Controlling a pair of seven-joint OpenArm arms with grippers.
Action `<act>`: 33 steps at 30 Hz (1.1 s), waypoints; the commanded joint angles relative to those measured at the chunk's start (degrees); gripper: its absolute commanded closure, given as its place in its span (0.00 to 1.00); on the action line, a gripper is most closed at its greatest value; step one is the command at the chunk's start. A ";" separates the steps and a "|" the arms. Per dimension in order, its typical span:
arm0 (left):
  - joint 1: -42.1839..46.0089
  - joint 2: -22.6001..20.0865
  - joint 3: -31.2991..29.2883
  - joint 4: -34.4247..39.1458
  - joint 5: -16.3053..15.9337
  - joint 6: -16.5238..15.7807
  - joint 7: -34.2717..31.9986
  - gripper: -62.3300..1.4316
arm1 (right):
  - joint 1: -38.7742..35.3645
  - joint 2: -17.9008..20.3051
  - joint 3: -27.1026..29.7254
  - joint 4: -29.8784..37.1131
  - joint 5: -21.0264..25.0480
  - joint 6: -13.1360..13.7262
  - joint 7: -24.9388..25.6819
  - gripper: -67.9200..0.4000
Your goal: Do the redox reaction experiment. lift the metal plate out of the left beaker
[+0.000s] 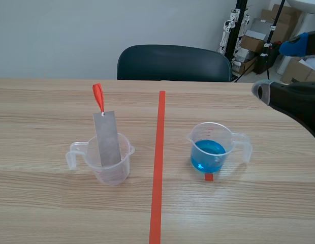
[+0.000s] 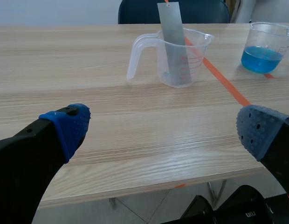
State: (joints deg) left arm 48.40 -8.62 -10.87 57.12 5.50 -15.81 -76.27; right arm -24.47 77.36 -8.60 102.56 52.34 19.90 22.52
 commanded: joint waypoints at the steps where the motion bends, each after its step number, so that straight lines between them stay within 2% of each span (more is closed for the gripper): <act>1: -1.03 0.22 0.11 0.24 0.39 0.26 -2.93 0.00 | 0.76 1.20 0.66 0.70 0.83 -1.31 1.20 0.01; 3: -2.36 0.59 0.61 -1.64 1.60 0.31 -5.07 0.00 | 0.63 2.40 0.66 0.70 0.81 -1.44 1.75 0.01; 10: -9.68 1.01 1.88 -6.58 1.68 2.64 -6.88 0.00 | 0.33 6.97 0.26 0.72 0.85 -1.44 5.11 0.01; 17: -16.33 0.98 1.88 -8.87 1.79 2.64 -6.86 0.00 | 0.31 7.43 0.26 0.70 0.81 -1.18 5.01 0.01; 20: -18.78 1.01 1.88 -10.01 3.85 2.62 -7.21 0.00 | 0.31 7.28 0.26 0.70 0.76 -1.18 4.28 0.01; 23: -20.94 1.29 1.88 -11.45 6.69 2.62 -8.63 0.00 | 0.33 6.05 0.26 0.35 0.37 -1.20 3.67 0.01; 33: -22.88 1.44 4.15 -13.09 6.75 1.95 -11.34 0.00 | 0.66 -1.73 0.26 -1.92 -6.86 -1.22 3.45 0.02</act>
State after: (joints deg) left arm 24.95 -7.29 -7.16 43.29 12.60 -13.69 -86.24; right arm -24.77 75.16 -8.60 100.18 45.36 18.81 25.39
